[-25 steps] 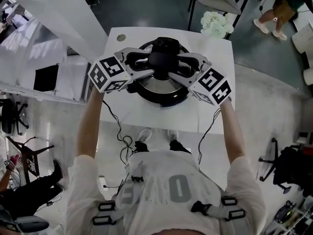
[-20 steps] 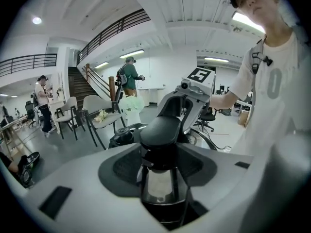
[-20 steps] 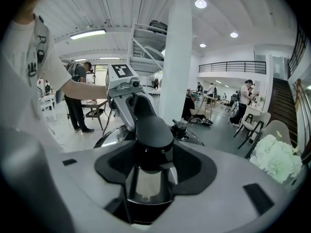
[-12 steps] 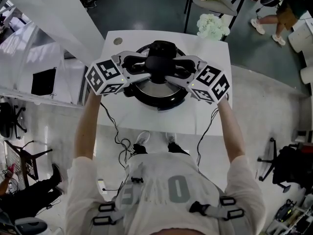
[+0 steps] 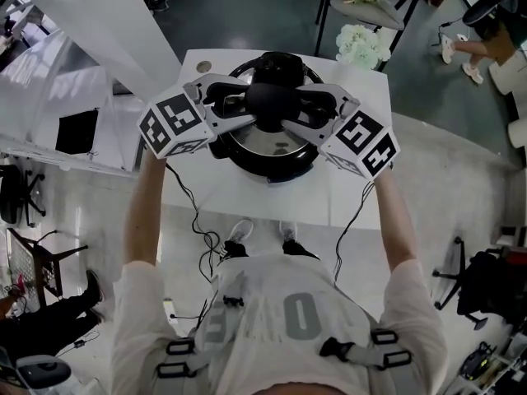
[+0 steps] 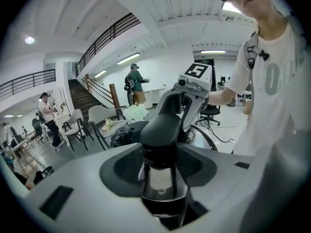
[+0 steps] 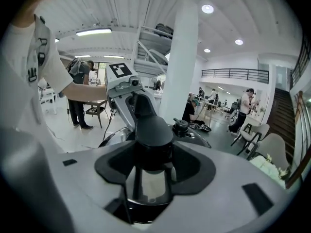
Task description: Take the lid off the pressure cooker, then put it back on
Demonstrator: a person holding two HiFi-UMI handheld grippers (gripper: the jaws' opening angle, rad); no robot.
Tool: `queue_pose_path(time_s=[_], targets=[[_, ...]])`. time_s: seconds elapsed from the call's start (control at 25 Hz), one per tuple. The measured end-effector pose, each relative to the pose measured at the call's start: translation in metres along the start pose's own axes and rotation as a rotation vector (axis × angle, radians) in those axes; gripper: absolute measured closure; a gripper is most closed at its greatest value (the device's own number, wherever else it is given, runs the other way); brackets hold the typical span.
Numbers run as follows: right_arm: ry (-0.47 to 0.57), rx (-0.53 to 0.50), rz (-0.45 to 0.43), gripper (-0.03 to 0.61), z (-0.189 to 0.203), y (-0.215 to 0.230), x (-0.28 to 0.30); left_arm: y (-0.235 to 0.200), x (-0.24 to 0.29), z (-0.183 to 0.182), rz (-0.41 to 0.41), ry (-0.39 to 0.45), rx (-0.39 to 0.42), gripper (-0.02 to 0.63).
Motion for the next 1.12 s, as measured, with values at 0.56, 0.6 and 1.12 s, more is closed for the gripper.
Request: queue_pose_path(time_s=[0.56,0.6,1.12], targets=[[0.077,-0.097,-0.095,0.345,-0.073,-0.050,0.036,0.010,-0.100,0.012,-0.207,0.034,-0.042,0.403],[0.079,-0.103,-0.109,0.345,-0.078,-0.058,0.046,0.011,-0.111,0.021,-0.218,0.032,-0.051,0.403],[0.098,-0.053,-0.150,0.345,-0.143,-0.188,0.193,0.029,-0.268,0.153,-0.227,-0.035,-0.099,0.403]])
Point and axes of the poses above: the fingertips, and each gripper's own axes: x forward along the fingers, y to its right, z out of its underside, the point moved 1 cm from there along -x, backward along the fingers
